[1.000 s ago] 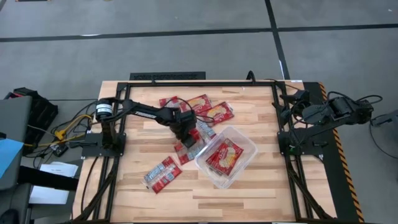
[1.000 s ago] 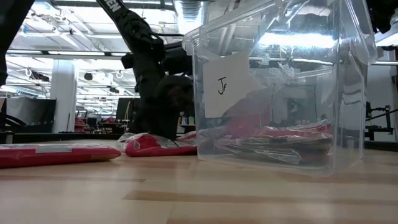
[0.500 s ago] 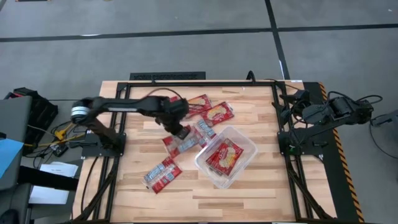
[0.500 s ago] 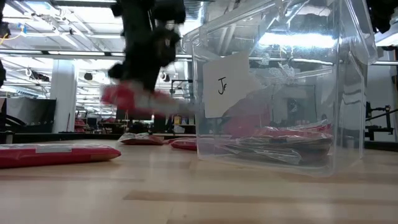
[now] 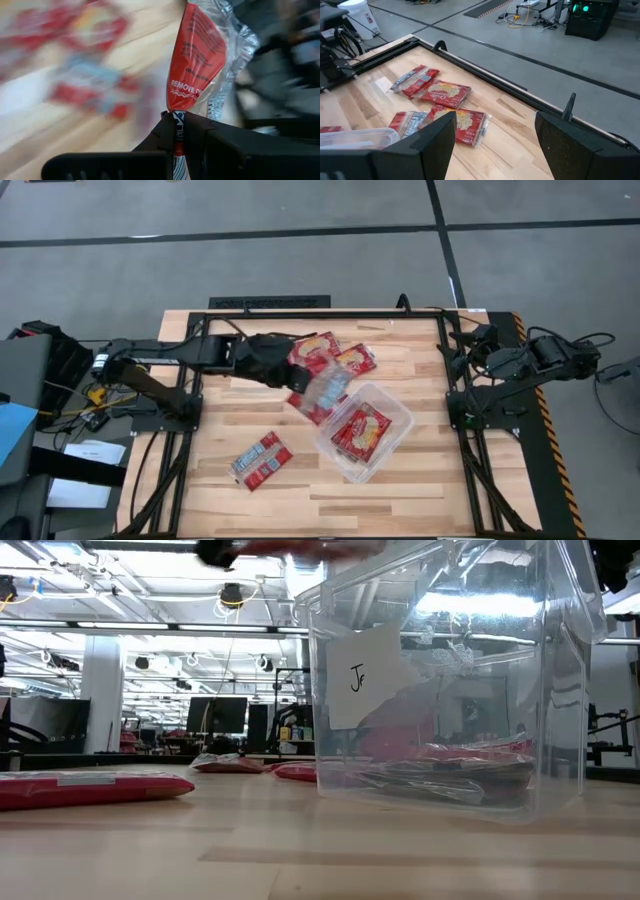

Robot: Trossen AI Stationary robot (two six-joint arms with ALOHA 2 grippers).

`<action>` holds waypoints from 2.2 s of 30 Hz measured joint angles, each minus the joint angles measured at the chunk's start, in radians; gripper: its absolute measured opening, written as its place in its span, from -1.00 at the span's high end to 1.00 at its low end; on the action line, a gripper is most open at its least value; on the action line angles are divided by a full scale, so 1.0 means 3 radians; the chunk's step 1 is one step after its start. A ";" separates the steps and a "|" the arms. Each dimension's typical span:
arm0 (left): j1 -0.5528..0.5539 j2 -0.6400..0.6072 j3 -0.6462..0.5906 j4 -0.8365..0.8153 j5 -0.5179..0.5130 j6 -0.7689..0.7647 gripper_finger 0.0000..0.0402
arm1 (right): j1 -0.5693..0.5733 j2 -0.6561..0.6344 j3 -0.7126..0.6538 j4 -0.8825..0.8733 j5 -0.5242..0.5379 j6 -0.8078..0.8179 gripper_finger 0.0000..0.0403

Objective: Sort popcorn bags into baskets
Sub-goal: Put the red popcorn pack into the transparent container

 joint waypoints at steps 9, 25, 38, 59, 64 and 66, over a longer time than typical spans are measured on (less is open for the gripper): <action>-0.0285 0.0622 0.0515 0.0540 -0.0231 0.0153 1.00 | 0.0000 -0.0001 0.0000 -0.0005 -0.0009 0.0080 -0.47; -0.0269 0.1590 0.0852 0.0539 0.0216 0.0125 1.00 | 0.0000 0.0001 0.0000 -0.0086 -0.0015 0.0147 -0.47; -0.0210 0.1730 0.0853 0.0430 0.0099 0.0089 0.98 | 0.0000 0.0001 0.0000 -0.0172 -0.0014 0.0264 -0.47; -0.0156 0.1925 0.0857 0.0466 0.0148 0.0025 0.53 | 0.0000 -0.0001 0.0000 -0.0189 -0.0015 0.0261 -0.47; -0.0062 0.1925 0.0857 0.0474 0.0427 0.0300 0.23 | 0.0001 0.0001 0.0000 -0.0189 -0.0015 0.0260 -0.47; 0.0003 0.1925 0.0877 0.0452 0.0671 0.0371 0.14 | 0.0001 0.0001 0.0000 -0.0189 -0.0015 0.0259 -0.47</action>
